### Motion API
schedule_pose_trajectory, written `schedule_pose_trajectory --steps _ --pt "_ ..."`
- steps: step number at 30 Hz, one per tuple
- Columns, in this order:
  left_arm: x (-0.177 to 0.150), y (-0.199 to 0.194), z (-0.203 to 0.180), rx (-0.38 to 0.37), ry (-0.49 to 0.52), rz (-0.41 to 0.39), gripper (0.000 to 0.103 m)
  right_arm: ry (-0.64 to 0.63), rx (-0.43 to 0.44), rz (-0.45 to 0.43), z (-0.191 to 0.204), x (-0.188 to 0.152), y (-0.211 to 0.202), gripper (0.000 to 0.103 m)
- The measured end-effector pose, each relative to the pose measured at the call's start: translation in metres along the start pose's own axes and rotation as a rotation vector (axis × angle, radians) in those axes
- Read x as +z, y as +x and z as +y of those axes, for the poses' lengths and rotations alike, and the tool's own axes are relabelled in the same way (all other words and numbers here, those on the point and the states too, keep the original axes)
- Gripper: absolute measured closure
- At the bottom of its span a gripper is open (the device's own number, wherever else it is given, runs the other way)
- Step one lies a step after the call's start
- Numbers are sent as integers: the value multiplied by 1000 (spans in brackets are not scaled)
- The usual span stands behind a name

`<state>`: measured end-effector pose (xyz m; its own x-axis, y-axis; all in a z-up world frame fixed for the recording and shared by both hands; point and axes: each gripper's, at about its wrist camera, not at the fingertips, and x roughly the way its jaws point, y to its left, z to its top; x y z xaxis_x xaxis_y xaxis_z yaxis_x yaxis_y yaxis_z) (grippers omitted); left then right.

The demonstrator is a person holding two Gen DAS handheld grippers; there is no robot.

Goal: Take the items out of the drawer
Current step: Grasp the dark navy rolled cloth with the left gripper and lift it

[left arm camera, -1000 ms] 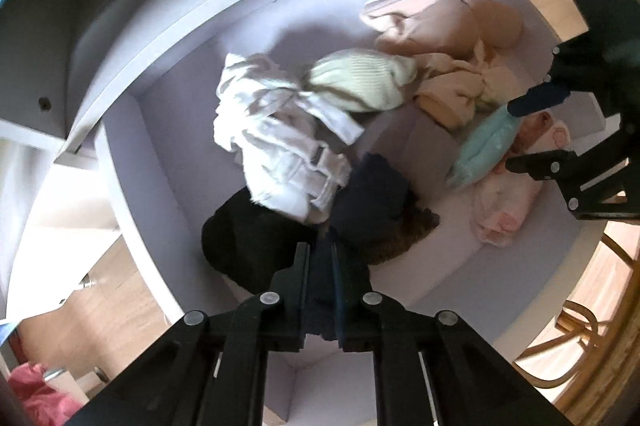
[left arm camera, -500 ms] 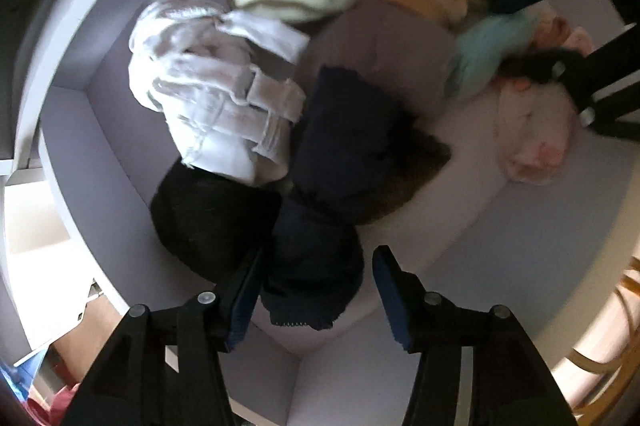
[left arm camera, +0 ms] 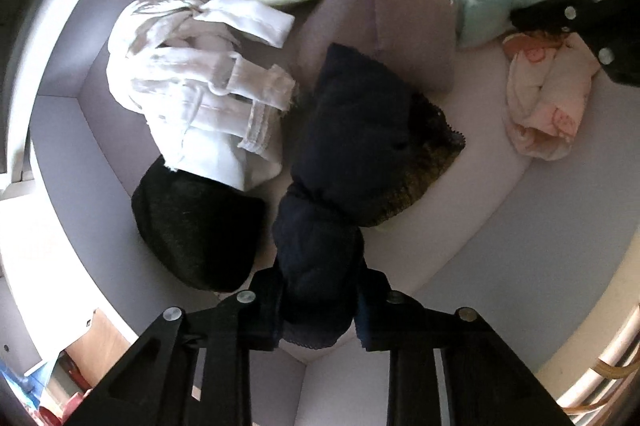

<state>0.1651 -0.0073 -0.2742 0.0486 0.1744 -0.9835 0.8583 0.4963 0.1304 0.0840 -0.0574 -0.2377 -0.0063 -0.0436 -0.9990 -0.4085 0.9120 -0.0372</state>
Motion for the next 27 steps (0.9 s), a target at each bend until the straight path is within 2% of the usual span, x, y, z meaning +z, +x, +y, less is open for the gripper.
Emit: schedule_pose_trajectory --steps 3,6,8,12,27 --pt "1 -12 8 0 -2 -4 77 2 -9 -7 7 -2 -5 74" --pt "-2 -18 3 3 -3 -14 77 -2 -14 -8 11 -4 -5 74" --pt "7 -15 -5 7 -5 -19 78 -4 -18 -9 11 -7 -9 74" --pt "8 -28 -1 9 -5 -38 78 0 -31 -18 10 -7 -18 75" --pt "-5 -82 -13 26 19 -107 78 36 -50 -45 7 -9 -37 76"
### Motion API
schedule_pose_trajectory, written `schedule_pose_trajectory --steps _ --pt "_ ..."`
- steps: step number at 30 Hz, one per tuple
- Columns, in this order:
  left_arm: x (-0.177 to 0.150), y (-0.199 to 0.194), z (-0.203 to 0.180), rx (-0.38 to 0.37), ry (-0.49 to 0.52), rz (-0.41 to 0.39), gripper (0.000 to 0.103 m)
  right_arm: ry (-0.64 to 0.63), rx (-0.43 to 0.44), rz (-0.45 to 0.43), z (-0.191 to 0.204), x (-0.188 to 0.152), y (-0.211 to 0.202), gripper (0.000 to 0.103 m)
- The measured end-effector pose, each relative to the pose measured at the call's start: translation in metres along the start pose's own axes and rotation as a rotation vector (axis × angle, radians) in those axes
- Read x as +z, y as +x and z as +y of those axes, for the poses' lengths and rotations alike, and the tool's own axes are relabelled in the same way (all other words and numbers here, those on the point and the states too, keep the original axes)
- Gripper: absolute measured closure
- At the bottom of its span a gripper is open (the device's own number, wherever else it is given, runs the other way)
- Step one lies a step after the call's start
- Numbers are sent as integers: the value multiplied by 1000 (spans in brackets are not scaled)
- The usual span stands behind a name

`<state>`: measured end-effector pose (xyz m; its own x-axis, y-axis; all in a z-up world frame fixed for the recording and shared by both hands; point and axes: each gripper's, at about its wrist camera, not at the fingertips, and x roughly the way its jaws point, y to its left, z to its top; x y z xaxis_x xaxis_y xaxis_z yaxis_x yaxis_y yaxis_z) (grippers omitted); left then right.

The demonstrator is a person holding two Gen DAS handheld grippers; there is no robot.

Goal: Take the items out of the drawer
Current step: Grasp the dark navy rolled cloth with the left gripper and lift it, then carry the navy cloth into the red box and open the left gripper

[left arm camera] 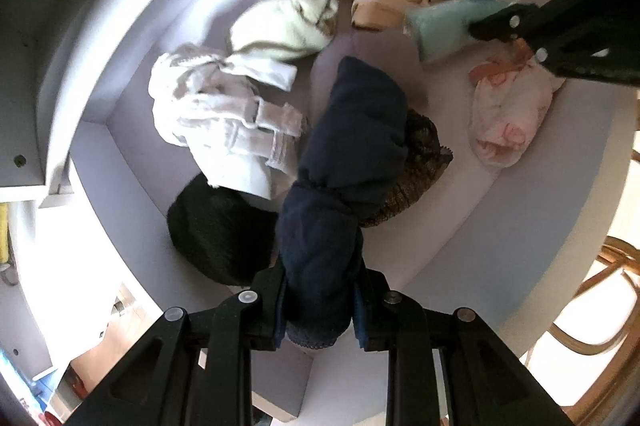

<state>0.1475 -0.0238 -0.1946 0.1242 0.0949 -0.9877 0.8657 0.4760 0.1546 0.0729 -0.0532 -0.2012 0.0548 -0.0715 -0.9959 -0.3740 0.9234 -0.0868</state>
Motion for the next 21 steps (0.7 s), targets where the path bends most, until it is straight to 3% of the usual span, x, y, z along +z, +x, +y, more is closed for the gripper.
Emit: schedule_pose_trajectory --steps 13,21 --pt "5 -82 10 15 -49 -161 78 7 3 -1 -1 0 0 76" --pt "7 -143 25 38 -177 -264 78 7 3 3 0 0 2 76"
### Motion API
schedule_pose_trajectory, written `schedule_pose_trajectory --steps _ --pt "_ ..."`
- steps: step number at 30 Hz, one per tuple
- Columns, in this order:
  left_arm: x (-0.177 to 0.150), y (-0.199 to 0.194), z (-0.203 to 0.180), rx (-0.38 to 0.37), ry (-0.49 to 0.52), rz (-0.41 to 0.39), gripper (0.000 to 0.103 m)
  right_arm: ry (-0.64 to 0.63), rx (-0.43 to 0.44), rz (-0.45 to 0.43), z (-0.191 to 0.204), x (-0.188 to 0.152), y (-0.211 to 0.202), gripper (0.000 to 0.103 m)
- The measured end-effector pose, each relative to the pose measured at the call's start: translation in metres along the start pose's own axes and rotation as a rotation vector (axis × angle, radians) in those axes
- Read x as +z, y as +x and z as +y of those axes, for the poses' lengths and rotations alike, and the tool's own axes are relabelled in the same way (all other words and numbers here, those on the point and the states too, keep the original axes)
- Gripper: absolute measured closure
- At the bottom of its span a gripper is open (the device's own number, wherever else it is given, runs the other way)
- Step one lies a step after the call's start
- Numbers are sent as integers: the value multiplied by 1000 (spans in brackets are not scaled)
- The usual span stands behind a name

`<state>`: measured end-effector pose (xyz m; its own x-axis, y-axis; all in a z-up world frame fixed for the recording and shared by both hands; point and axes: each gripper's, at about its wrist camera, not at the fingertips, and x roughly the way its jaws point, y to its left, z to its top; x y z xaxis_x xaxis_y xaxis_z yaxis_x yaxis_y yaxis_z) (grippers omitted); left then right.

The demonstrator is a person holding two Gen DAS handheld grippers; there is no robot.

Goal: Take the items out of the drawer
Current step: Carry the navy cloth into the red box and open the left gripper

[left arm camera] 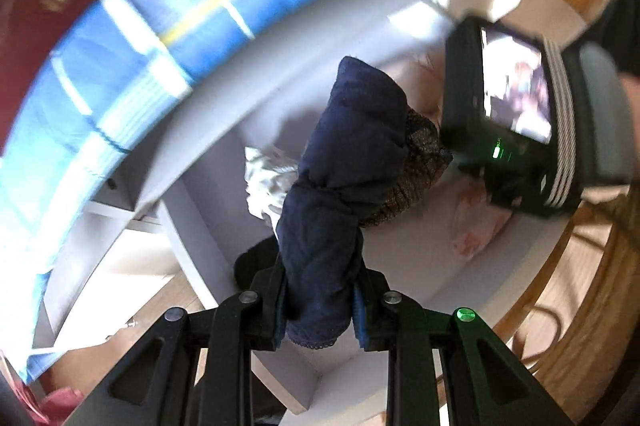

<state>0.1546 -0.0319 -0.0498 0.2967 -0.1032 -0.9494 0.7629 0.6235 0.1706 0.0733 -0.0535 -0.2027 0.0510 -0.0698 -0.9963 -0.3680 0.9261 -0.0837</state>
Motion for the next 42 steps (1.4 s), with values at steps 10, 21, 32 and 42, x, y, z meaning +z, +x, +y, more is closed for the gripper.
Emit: schedule_pose_trajectory --steps 10,21,32,42 --pt "-4 -21 -10 61 -67 -10 78 -1 -1 0 -1 0 -1 76" --pt "6 -31 -12 32 -92 -37 78 0 0 4 0 -1 1 76" --pt "30 -81 17 -89 -199 -177 78 -3 4 16 1 0 4 76" --pt "71 -130 73 -105 -309 -271 78 7 24 38 0 2 13 76"
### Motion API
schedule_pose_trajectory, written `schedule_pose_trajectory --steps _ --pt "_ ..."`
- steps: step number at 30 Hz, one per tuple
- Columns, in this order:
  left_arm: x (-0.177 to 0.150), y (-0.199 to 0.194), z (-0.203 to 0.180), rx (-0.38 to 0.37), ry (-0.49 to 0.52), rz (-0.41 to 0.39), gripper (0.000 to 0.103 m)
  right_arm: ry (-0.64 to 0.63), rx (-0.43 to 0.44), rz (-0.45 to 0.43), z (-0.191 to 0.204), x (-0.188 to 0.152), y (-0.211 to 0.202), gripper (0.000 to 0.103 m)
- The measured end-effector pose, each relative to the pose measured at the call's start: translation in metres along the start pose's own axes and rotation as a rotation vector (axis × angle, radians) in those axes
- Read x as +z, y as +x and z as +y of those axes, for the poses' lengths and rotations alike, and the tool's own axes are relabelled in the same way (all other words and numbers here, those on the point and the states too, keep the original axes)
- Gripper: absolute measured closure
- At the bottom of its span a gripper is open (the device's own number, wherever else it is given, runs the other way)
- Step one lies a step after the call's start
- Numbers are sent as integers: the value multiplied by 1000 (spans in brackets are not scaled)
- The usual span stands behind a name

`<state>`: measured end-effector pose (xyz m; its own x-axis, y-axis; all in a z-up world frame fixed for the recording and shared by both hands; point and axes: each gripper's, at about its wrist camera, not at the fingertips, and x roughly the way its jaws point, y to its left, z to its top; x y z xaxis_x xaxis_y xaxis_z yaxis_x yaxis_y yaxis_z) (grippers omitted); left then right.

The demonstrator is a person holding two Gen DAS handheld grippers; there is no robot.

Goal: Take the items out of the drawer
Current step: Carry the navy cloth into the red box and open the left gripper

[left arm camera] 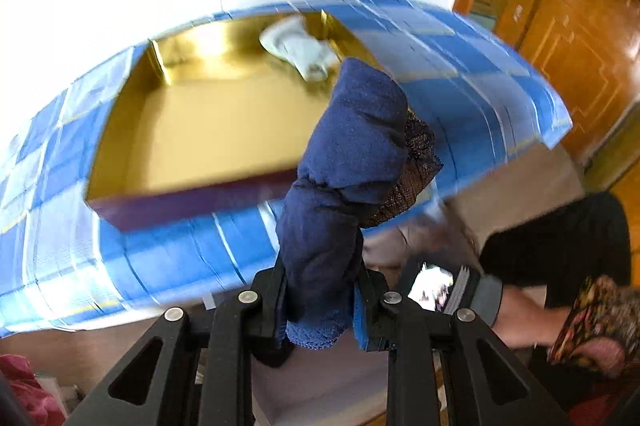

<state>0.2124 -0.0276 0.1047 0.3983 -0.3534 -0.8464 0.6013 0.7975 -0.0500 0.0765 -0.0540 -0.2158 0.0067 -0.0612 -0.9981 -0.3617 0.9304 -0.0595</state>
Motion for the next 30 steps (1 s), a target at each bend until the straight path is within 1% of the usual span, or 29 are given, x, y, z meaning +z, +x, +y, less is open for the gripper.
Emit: schedule_pose_trajectory --steps 3,5,7,10,16,22,26,29,30 --pt "18 -6 8 11 -27 -19 78 7 8 4 -3 2 2 76" --pt "38 -4 22 5 -82 -20 78 7 9 5 -5 3 2 76" --pt "53 1 31 18 -116 -17 78 6 9 5 -5 4 2 76" --pt "75 16 45 40 -175 3 78 5 11 8 -6 4 3 76" --pt "109 53 63 38 -284 53 78 22 27 12 -9 5 3 76" --pt "133 84 76 64 -361 87 77 38 50 15 -16 6 4 76" --pt "146 99 82 89 -394 82 77 57 73 19 -21 6 4 76" --pt "156 113 88 86 -449 84 76 66 85 22 -26 6 4 76" --pt "159 118 89 87 -463 85 73 69 89 21 -26 6 3 76"
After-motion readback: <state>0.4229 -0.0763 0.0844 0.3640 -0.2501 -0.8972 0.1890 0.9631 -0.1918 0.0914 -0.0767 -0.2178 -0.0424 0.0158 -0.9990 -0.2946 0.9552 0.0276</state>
